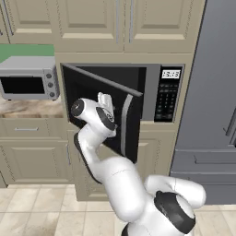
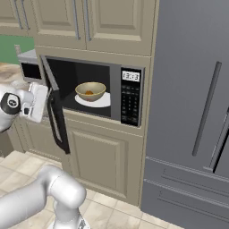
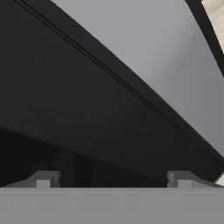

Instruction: Pick the mushroom from the sink and place it in the bowl. Then pick the bowl and place it in the microwave. Then close the microwave door and press the start button.

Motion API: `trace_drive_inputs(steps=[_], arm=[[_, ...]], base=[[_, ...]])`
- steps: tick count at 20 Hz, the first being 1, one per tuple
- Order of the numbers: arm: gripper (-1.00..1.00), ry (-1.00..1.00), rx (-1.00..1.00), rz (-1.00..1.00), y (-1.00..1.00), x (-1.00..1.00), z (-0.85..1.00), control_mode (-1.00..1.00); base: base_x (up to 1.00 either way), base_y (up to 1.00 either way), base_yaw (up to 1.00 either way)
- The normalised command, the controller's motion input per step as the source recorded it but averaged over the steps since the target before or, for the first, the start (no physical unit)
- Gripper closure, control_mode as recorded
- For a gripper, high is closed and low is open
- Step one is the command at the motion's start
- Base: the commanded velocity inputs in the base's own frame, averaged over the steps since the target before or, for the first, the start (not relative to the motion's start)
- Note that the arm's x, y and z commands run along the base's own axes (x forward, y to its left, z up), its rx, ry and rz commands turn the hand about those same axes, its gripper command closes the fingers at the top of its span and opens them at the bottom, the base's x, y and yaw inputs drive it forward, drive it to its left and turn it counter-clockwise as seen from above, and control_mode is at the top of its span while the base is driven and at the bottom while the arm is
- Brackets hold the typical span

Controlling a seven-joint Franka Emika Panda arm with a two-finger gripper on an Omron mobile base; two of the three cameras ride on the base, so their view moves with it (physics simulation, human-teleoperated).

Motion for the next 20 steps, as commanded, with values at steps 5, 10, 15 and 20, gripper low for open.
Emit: trace_drive_inputs(steps=[5, 10, 15, 20], arm=[[-1.0, 0.0, 0.05, 0.0, -0.63, 0.95, -0.2, -1.0], [-1.0, 0.0, 0.06, 0.0, -0.48, 1.0, -0.07, -1.0], [-1.0, 0.0, 0.09, 0.0, -0.29, 1.0, 0.0, -1.0], [-1.0, 0.0, 0.06, 0.02, -0.1, 0.98, 0.0, -1.0]], base=[[0.0, 0.0, 0.0], [0.0, 0.0, 0.0], [0.0, 0.0, 0.0], [0.0, 0.0, 0.0]])
